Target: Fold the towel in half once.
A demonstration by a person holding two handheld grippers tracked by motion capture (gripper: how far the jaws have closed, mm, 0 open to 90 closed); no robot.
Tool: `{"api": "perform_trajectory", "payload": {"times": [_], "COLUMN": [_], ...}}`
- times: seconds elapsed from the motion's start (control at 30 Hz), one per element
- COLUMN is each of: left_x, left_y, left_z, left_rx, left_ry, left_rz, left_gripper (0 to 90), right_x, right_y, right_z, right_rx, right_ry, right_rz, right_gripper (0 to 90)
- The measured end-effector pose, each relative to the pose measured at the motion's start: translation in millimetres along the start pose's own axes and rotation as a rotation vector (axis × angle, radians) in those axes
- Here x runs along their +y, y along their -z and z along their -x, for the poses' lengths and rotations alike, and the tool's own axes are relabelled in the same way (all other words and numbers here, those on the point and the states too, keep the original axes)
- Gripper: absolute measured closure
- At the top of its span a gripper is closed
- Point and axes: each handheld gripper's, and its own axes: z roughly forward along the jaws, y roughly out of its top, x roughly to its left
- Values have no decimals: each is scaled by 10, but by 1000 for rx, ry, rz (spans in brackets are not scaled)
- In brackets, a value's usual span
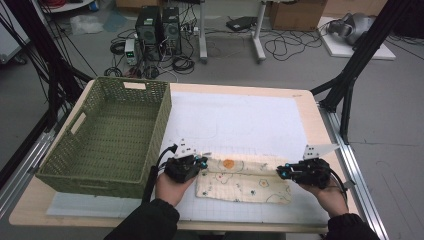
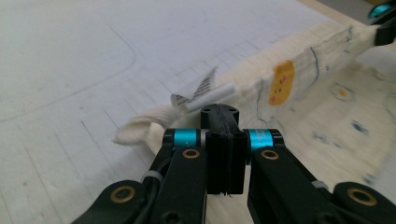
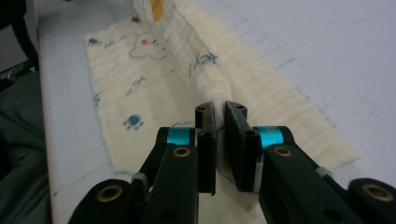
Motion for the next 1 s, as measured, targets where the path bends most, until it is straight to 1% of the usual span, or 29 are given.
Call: {"api": "perform_trajectory", "payload": {"times": [0.03, 0.1, 0.13, 0.17, 0.2, 0.23, 0.27, 0.33, 0.37, 0.4, 0.43, 0.47, 0.5, 0.57, 0.6, 0.67, 0.7, 0.73, 0.8, 0.87, 0.9, 0.97, 1.0], "left_x": [-11, -18, -18, -15, -13, -12, -13, -20, -31, -47, -68, -95, -123, -172, -194, -236, -259, -269, -264, -251, -251, -242, -233], "left_y": [47, 125, 140, 155, 163, 154, 137, 81, 47, 9, -36, -78, -116, -177, -203, -246, -264, -265, -274, -268, -257, -223, -204], "left_z": [17, 34, 37, 39, 43, 40, 35, 23, 20, 24, 37, 44, 44, 45, 42, 40, 44, 55, 65, 71, 79, 82, 73], "left_rx": [-11, -17, -17, -16, -8, -1, -1, 3, -3, -10, -7, -10, -14, -13, -14, -10, -13, 1, 0, 7, 9, 7, 1], "left_ry": [3, -5, -6, -9, -14, -19, -16, -13, -13, -23, -37, -47, -51, -57, -65, -78, -83, -98, -106, -105, -104, -104, -92], "left_rz": [2, -3, -2, -4, -2, -6, -8, -20, -30, -50, -74, -99, -117, -145, -155, -180, -181, -173, -177, -180, -175, -162, -156], "left_gripper": [787, 739, 705, 695, 687, 681, 675, 662, 662, 662, 663, 671, 676, 683, 684, 685, 699, 735, 873, 887, 889, 889, 889], "right_x": [-36, -89, -101, -99, -90, -73, -60, -45, -51, -66, -87, -111, -131, -170, -185, -211, -215, -212, -201, -189, -182, -160, -144], "right_y": [0, 25, 58, 84, 120, 155, 169, 151, 123, 84, 35, -21, -77, -163, -191, -230, -235, -238, -246, -243, -235, -199, -173], "right_z": [-42, -150, -203, -222, -240, -243, -235, -177, -145, -119, -106, -104, -100, -90, -86, -80, -85, -82, -85, -86, -95, -116, -128], "right_rx": [11, 10, 17, 16, 26, 23, 10, -14, -14, 0, 8, 3, -1, 9, 10, 18, 10, 25, 27, 31, 33, 33, 31], "right_ry": [-1, 29, 39, 41, 37, 45, 42, 39, 30, 22, 25, 37, 49, 52, 52, 51, 57, 62, 66, 70, 63, 73, 74], "right_rz": [-9, -17, 2, 17, 35, 58, 58, 41, 30, 16, -6, -37, -65, -107, -121, -132, -128, -132, -140, -140, -137, -117, -104], "right_gripper": [740, 708, 689, 681, 669, 661, 648, 632, 630, 624, 622, 622, 627, 653, 686, 762, 816, 867, 883, 885, 885, 885, 885]}}
